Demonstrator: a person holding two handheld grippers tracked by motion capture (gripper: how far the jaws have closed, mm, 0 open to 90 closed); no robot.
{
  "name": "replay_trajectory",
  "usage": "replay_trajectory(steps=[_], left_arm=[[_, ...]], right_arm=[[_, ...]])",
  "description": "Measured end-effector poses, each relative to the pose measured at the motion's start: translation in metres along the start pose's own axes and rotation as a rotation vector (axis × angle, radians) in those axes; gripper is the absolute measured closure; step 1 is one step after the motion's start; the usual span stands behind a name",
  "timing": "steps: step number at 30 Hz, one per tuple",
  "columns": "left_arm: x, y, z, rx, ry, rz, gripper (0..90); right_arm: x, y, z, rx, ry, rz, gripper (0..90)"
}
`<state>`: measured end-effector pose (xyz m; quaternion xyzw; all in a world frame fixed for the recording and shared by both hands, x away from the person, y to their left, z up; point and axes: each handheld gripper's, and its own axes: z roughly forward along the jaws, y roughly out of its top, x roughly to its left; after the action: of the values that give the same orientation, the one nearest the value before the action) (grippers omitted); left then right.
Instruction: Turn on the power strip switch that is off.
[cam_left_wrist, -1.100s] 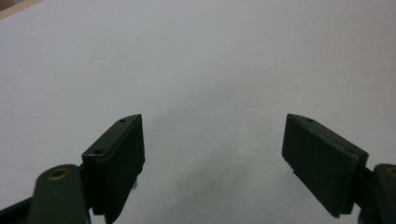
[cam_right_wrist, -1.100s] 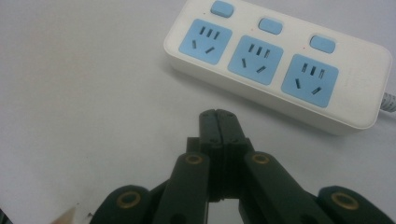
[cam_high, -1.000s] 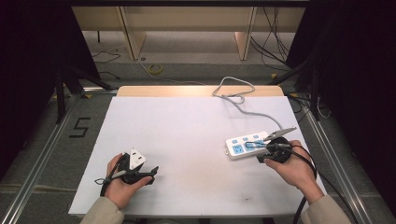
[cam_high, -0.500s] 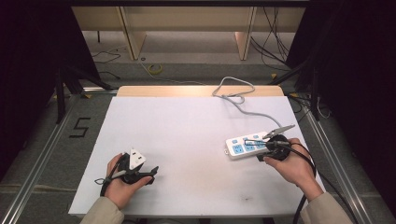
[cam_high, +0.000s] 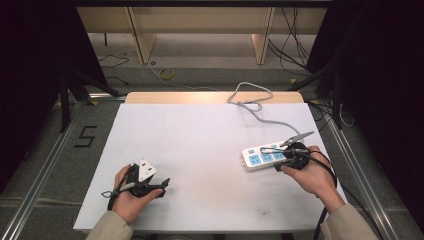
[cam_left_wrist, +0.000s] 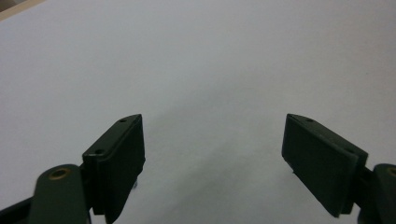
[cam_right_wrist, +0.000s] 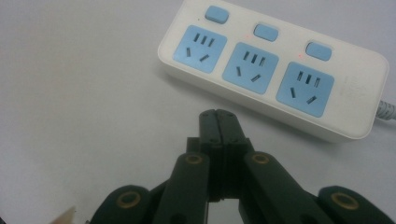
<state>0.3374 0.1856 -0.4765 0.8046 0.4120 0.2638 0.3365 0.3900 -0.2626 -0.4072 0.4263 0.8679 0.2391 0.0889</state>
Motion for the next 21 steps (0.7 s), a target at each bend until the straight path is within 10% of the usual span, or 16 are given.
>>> replay_trajectory(steps=[21], left_arm=[[0.000, 0.000, 0.001, -0.001, 0.000, 0.002, 21.3]], right_arm=[[-0.002, 0.012, 0.000, 0.012, -0.010, -0.003, 90.0]])
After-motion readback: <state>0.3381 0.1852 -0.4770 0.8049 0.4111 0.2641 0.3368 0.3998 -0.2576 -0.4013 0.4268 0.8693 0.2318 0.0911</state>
